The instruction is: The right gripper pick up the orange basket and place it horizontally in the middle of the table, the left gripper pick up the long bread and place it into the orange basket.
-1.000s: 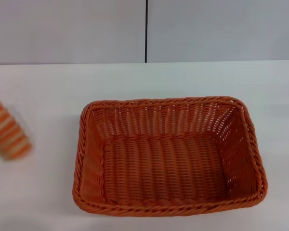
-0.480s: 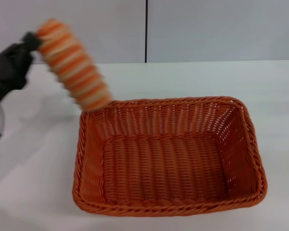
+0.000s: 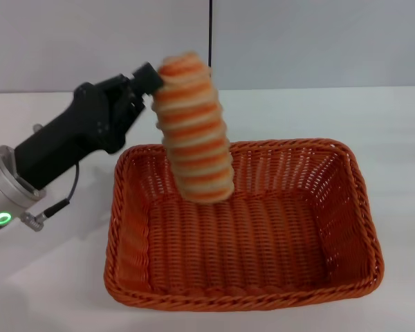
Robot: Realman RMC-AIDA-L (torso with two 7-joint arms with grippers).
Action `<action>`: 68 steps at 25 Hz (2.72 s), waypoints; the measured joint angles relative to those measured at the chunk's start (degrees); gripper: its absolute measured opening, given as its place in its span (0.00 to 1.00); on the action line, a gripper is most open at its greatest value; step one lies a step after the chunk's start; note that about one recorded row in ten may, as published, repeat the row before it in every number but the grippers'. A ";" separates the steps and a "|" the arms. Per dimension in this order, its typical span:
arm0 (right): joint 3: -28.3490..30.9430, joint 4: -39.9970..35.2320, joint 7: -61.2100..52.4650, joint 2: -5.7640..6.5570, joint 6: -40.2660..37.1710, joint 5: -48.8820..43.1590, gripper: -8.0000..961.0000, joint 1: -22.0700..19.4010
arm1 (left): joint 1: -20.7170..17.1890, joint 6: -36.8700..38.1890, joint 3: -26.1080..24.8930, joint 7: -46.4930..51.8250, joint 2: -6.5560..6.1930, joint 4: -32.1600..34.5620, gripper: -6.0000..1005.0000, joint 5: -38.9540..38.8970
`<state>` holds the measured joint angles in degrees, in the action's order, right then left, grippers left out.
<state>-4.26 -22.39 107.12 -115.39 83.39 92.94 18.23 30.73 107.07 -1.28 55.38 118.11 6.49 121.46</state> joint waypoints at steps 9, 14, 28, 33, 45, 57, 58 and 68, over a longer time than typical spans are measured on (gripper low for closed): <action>-0.25 0.15 0.61 -0.02 -0.72 -0.25 0.53 0.84 | -0.32 0.86 2.42 -0.89 0.09 0.01 0.13 -0.28; -0.31 0.16 0.63 -0.18 -0.77 -0.29 0.52 0.85 | -0.62 1.15 2.18 -0.95 0.10 0.01 0.29 -0.41; 0.56 0.15 0.38 -0.67 -0.15 2.52 0.51 0.23 | -11.95 3.94 -20.11 -18.49 0.03 -4.48 0.80 -6.46; 0.57 0.15 0.48 -1.36 -0.09 6.74 0.51 0.38 | -17.36 3.51 -32.04 -31.89 0.35 -10.82 0.81 -6.72; 2.40 0.46 3.22 -2.71 -0.78 9.50 0.50 1.38 | -18.88 3.15 -35.51 -42.06 0.46 -12.51 0.81 -6.69; 5.77 3.20 12.38 -3.00 -0.50 10.25 0.49 2.31 | -17.81 2.43 -36.11 -42.81 0.45 -13.15 0.81 -6.67; 5.77 3.21 12.85 -2.99 -0.49 10.27 0.49 2.32 | -17.81 2.43 -36.11 -42.81 0.45 -13.15 0.81 -6.67; 5.75 3.24 17.59 -3.00 -0.72 10.29 0.29 2.27 | -16.28 0.88 -36.43 -42.82 0.53 -13.27 0.81 -6.68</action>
<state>1.49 -19.15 124.71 -118.39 82.67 103.22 20.50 14.44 107.94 -37.70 12.56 118.64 -6.78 114.79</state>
